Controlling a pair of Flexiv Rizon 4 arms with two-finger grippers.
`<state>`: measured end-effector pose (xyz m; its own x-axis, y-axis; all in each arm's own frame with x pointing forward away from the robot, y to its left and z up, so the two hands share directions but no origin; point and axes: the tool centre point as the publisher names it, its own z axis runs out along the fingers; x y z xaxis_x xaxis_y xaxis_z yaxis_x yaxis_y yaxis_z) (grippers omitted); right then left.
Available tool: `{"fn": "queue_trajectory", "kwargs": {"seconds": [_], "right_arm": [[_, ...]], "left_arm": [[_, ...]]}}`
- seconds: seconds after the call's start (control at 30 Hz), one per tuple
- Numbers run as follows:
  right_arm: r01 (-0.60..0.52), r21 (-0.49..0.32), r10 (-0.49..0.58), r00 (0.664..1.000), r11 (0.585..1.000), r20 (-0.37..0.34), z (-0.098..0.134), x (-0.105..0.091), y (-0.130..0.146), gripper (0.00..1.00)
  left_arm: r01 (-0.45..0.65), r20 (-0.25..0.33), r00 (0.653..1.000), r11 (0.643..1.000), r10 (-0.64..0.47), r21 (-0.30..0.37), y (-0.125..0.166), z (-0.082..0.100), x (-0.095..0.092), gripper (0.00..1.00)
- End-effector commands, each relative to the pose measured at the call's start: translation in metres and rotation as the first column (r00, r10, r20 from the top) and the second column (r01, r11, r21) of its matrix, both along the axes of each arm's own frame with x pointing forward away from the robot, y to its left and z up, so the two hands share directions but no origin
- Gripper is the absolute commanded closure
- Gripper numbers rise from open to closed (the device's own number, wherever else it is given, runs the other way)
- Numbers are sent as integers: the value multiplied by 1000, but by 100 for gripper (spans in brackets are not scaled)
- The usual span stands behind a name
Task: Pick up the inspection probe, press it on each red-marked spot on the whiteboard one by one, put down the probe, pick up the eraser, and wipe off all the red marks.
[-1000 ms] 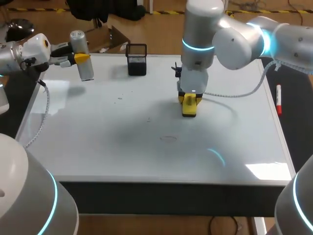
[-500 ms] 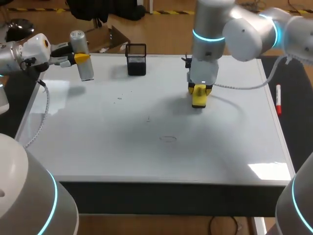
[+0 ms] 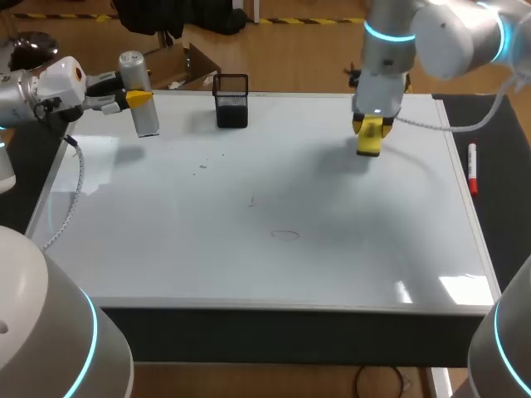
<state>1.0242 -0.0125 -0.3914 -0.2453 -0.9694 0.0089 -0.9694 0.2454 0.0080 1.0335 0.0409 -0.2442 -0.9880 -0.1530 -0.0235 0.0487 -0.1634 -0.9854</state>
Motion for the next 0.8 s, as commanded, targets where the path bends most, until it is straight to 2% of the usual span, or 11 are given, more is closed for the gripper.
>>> {"fn": "queue_trajectory", "kwargs": {"seconds": [0.03,0.3,0.8], "right_arm": [[23,12,-22,999,1000,-29,2,19,-18,100],[59,2,-59,996,998,-69,-11,30,-38,100],[114,-9,-114,991,993,-69,-12,32,-69,100]], "left_arm": [[-1,0,1000,1000,1,0,0,1,0,100],[-1,0,1000,1000,1,0,0,1,0,100],[-1,0,1000,1000,1,0,0,1,0,100]]}}
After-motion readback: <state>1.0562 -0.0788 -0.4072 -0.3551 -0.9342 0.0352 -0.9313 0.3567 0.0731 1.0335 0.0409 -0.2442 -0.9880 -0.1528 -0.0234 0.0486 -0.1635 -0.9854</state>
